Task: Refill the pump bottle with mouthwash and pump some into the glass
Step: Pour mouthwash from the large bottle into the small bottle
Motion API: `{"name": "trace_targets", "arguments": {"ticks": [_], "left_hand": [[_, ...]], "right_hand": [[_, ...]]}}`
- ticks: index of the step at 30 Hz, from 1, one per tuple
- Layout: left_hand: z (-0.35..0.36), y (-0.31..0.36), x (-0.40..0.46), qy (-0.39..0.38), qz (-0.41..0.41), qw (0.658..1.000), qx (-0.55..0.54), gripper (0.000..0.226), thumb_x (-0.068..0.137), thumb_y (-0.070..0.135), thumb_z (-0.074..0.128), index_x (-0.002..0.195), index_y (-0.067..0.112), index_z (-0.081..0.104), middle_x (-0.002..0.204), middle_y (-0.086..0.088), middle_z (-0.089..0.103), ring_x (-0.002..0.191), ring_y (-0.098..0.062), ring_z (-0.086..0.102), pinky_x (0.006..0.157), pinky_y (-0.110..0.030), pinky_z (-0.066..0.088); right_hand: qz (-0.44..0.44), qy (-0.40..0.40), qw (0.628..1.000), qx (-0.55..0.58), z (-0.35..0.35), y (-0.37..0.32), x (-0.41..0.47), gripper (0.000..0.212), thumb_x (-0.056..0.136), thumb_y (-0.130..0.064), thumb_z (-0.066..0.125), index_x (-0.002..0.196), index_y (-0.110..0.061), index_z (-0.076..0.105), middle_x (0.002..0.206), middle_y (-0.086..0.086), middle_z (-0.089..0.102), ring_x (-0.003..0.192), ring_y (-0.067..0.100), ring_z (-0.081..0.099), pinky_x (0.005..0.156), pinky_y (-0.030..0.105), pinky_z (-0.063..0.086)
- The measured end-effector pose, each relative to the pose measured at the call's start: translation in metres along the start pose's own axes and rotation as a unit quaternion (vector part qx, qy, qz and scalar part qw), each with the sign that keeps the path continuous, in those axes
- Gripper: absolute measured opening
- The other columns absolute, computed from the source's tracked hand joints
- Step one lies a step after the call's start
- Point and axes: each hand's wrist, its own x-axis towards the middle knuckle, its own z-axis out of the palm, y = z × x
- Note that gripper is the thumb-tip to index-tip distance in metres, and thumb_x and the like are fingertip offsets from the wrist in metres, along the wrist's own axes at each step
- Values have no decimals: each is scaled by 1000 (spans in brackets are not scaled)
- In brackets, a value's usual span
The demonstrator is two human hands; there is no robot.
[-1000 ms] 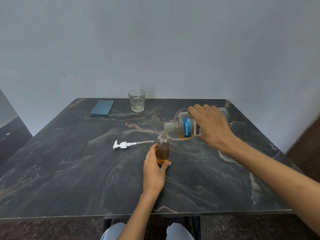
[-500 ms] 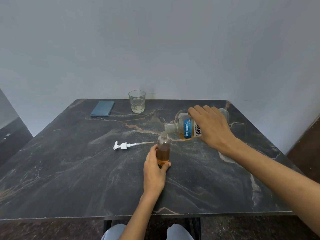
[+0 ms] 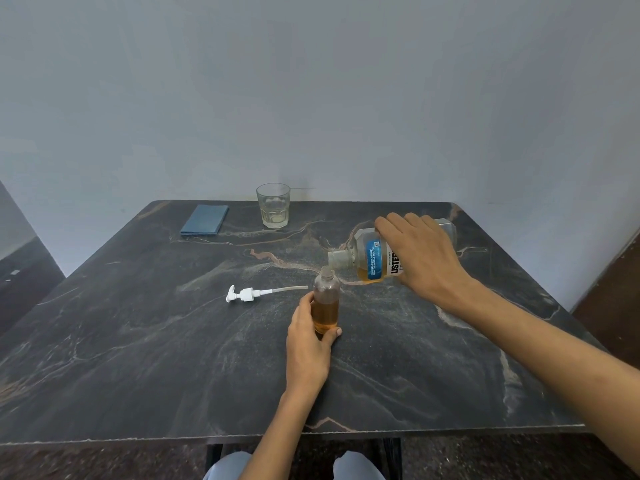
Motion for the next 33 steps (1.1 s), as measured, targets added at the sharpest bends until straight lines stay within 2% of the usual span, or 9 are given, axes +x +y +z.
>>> {"name": "trace_targets", "arguments": {"ticks": [5,12,21,33], "left_hand": [[0,-1,0,1,2,1000,-1,68,77,8,75,135,18,41,127,1,56,119,-15,53,105,-41,43],[0,-1,0,2,5,1000,-3,68,77,8,75,134,19,42,127,2,57,118,-15,53,104,-41,44],[1,-2,0,1,2,1000,1,69,77,9,75,135,20,41,128,2,55,119,-14,52,104,-40,44],[0,-3,0,-1,-1,1000,-2,69,77,9,74,136,21,40,129,2,55,120,-14,52,105,-41,43]], "right_hand": [[3,4,1000,-2,1,0,-1,65,66,-12,81,119,-21,44,108,-1,55,87,14,46,78,29,41],[0,3,1000,-5,2,1,-1,64,66,-14,80,119,-21,43,105,-1,54,81,11,34,75,27,35],[1,-1,1000,12,-1,0,-1,63,70,-17,79,121,-20,43,111,0,55,89,14,45,79,27,38],[1,-5,1000,19,-2,-1,0,66,71,-19,79,124,-21,41,118,0,54,98,16,48,88,30,40]]}}
